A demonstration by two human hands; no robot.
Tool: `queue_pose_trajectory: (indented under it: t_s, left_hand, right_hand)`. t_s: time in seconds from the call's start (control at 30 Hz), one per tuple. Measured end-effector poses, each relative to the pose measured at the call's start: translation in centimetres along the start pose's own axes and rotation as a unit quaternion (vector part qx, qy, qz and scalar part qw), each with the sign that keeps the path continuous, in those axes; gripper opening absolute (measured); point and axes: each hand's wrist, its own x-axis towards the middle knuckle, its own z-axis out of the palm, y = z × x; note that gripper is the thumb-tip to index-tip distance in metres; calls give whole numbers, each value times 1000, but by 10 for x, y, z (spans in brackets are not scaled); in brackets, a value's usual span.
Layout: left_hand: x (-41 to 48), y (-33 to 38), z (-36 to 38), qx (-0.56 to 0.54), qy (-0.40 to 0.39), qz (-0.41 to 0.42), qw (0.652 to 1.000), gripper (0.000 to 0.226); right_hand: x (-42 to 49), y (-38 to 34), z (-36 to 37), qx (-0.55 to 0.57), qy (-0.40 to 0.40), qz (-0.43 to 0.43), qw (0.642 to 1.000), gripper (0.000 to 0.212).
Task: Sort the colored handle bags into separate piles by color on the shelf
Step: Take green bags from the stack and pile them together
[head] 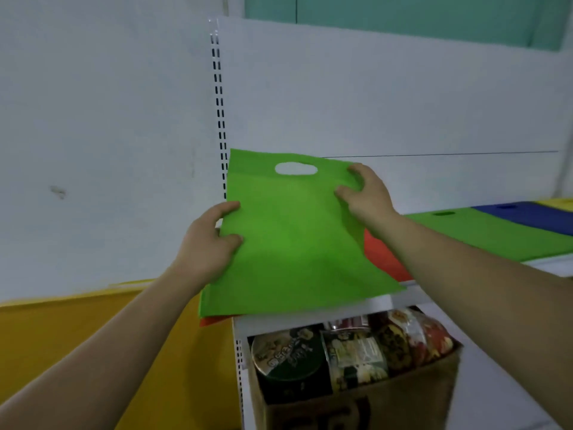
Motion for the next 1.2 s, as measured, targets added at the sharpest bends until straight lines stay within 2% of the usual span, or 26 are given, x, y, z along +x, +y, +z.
queue_pose_trajectory:
  t_s: [0.23,0.37,0.43,0.57,0.7,1.0,1.2]
  left_hand:
    - [-14,19,23,-92,-57,11,994,53]
    - [-34,35,58,-89,-134,33,986,60]
    - [-43,47,79,-76,-140,52,986,59]
    - [-60,78,123,-84,-127,75,985,52]
    - [-87,118,180,-104,-166,101,975,49]
    - [-176,187,310,-147,-290,124,937,58]
    - [-221,228,379,-200,-345,131,908,60]
  right_hand:
    - [-32,-13,-75,20,133,-8,991,44]
    - [-50,-6,-126,9,175,-10,984,40]
    - [-59,-1,-156,1,191,-6,982,38]
    - [-83,10,-225,-3,191,23,981,44]
    - [-120,33,-300,-49,152,51,986,55]
    - [-202,64,-460,-163,277,117,940,49]
    - [-240,82,-534,-176,334,158,912,48]
